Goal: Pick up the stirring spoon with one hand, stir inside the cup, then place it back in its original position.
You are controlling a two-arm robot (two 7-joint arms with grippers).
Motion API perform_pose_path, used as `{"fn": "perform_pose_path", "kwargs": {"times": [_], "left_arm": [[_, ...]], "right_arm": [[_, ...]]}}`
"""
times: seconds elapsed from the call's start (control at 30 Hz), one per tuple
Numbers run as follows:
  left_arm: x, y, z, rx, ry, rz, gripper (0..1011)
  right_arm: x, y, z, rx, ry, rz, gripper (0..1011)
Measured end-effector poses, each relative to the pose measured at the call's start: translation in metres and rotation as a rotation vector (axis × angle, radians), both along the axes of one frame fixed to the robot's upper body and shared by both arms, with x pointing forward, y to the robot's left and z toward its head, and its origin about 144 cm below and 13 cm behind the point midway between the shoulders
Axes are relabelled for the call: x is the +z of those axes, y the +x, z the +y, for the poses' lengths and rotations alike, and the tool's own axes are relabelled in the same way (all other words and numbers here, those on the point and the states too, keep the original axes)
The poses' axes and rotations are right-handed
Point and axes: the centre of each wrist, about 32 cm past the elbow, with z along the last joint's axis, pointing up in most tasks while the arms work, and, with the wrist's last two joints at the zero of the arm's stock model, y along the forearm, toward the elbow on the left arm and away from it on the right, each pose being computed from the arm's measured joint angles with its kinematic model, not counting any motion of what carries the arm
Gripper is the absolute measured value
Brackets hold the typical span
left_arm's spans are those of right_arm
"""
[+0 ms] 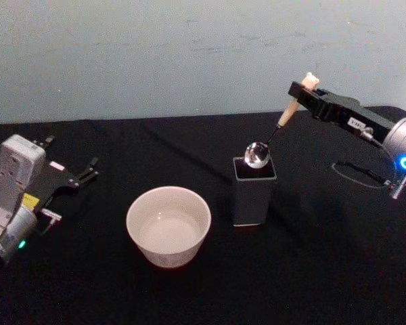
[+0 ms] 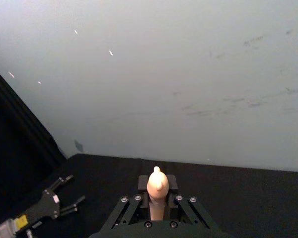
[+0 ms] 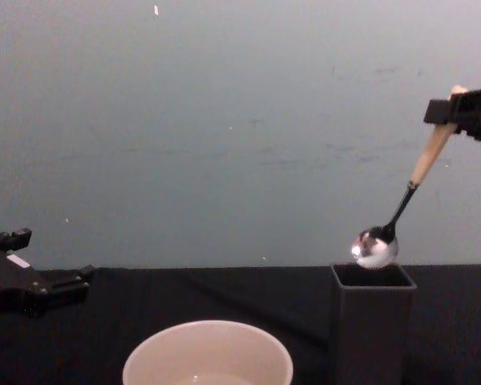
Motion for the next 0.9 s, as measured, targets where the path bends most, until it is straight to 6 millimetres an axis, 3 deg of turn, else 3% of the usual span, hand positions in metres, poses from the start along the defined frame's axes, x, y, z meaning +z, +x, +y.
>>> {"fn": "perform_pose_path", "kwargs": {"times": [0.9], "left_arm": [[0.0,0.0,0.0,0.0,0.0,0.0,1001]], "right_arm": [[-0.032,0.008,0.018,0.017,-0.144,0.049,212]]}}
